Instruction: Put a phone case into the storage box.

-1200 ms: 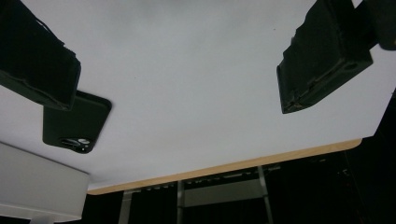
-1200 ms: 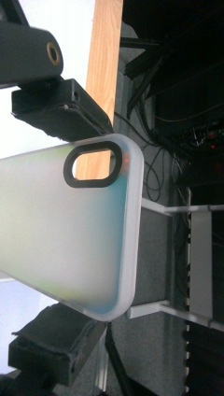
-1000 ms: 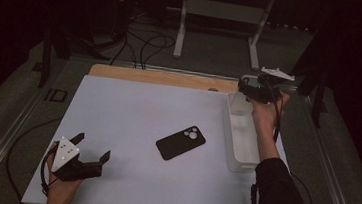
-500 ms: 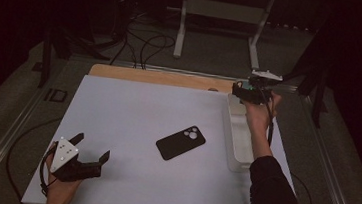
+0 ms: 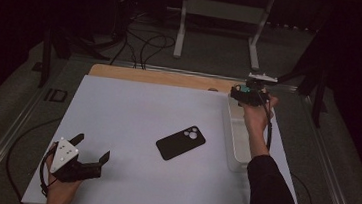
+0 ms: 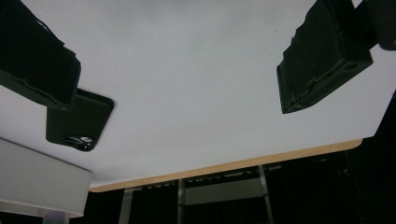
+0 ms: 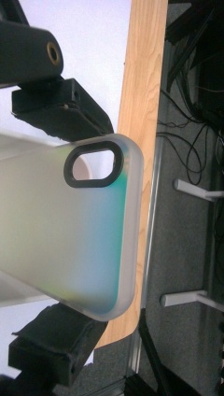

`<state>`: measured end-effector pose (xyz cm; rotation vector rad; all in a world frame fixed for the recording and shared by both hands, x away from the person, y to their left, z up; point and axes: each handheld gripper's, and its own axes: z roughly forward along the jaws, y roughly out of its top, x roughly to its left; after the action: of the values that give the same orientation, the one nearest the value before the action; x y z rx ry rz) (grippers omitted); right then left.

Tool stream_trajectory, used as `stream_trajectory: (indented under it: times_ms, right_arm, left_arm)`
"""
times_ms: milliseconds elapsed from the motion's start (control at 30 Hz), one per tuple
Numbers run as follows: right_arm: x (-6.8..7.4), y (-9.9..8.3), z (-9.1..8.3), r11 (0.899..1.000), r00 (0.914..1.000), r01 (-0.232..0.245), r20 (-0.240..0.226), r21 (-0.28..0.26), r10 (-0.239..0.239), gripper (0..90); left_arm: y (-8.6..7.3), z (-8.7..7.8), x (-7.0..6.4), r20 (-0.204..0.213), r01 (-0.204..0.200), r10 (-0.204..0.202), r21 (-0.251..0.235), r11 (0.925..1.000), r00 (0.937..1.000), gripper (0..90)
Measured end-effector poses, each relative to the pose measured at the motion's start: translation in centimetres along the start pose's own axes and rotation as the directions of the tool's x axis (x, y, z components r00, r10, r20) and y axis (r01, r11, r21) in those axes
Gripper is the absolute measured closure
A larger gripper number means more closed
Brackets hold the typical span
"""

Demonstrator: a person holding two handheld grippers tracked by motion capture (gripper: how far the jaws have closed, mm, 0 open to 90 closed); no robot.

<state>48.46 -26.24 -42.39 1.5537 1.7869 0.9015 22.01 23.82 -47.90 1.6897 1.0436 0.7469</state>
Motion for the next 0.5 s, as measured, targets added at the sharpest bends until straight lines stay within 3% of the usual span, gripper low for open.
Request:
stream_trajectory:
  times_ms: [500]
  right_arm:
    - [0.0, -0.5, 1.4, 0.999, 0.9998, 0.002, 0.018, 0.032, -0.003, 17.1]
  left_arm:
    - [-0.1, -0.1, 0.1, 0.001, 0.002, -0.002, 0.001, 1.0000, 1.0000, 0.2]
